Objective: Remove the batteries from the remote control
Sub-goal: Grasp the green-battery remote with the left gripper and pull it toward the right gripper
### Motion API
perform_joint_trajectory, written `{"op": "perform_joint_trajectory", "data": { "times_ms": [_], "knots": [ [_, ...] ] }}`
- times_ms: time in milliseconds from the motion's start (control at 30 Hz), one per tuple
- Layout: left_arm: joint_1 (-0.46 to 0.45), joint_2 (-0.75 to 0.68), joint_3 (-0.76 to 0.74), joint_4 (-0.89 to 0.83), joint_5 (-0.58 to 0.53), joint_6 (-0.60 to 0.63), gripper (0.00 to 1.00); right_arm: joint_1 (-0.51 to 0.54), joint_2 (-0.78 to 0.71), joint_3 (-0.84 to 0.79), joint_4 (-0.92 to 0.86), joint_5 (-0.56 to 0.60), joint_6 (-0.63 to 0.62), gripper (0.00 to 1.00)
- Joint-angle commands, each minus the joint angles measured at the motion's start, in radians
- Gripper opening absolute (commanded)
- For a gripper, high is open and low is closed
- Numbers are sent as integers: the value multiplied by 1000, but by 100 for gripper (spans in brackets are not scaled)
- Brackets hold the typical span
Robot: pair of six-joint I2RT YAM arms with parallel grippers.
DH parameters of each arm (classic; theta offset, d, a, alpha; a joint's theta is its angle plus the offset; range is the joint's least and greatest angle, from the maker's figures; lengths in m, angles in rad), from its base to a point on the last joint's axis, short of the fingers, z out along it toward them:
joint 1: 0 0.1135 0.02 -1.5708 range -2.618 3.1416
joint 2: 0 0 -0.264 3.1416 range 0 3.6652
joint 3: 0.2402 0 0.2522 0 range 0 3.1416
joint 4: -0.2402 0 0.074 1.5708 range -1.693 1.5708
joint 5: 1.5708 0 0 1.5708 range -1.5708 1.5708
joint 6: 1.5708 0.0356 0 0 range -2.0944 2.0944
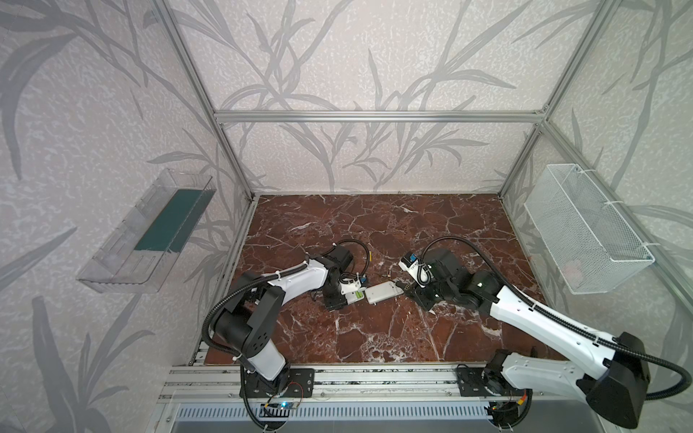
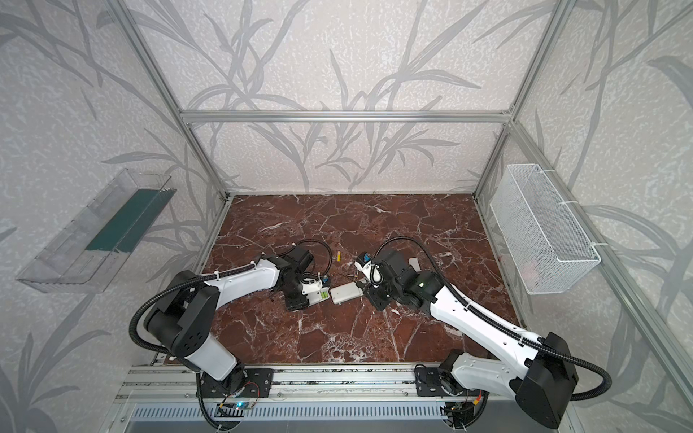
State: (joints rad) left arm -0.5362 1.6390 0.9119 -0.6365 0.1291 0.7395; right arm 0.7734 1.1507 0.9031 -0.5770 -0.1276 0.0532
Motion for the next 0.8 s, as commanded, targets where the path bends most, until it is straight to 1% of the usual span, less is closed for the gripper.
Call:
{"op": "perform_joint_trajectory", "data": {
  "times_ms": [0,100,233,467,633,767],
  "knots": [
    [-14,16,-1,18,-8,15,53,6,-37,-10,17,20,-6,0],
    [-27,4,-9,31,-6,27,47,4,-46,-18,20,29,-9,0],
    [-53,-15,-21,42,14,40,42,4,-46,-23,16,30,-14,0],
    [-94,-3,3,80,40,-11,41,3,-49,-24,13,32,-13,0],
    [-126,38,64,70,38,-43,40,0,-46,-21,0,37,-9,0],
    [-155,75,116,64,63,-96,39,-3,-39,-18,-25,54,6,0]
  ]
}}
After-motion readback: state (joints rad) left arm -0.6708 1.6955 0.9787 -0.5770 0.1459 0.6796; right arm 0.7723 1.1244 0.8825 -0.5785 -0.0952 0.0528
